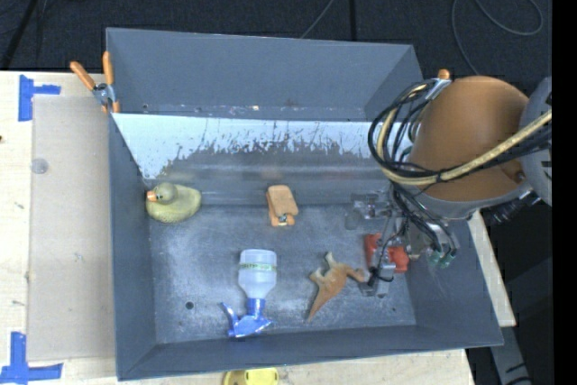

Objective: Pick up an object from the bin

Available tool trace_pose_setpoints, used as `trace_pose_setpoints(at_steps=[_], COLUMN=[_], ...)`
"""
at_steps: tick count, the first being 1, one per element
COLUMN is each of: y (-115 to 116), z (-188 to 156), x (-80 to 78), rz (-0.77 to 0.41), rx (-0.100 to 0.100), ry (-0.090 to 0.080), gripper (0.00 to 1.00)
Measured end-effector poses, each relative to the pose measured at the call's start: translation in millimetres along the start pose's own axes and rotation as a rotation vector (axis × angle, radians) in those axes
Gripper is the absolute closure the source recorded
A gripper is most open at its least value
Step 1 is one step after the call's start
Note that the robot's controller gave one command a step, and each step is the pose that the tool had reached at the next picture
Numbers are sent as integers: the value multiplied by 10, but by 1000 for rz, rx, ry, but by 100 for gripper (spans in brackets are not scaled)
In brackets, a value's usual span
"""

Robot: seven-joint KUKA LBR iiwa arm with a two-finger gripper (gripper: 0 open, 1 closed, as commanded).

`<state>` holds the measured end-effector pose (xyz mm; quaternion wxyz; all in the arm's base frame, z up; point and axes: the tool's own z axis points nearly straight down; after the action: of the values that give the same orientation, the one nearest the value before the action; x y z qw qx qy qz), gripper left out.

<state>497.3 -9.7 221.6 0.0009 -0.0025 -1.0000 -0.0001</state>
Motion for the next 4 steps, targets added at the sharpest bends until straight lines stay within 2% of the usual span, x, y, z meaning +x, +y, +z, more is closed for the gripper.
trace_pose_setpoints(at_steps=[1, 2, 3, 4], y=[49, 232, 28, 27], z=[339, 863, 1323, 1322], x=[-84, -159, -96, -98], rz=[-91, -159, -479, -479], rx=[0, 0, -1, -1], ry=[0, -1, 2, 2], gripper=[0, 0, 100, 0])
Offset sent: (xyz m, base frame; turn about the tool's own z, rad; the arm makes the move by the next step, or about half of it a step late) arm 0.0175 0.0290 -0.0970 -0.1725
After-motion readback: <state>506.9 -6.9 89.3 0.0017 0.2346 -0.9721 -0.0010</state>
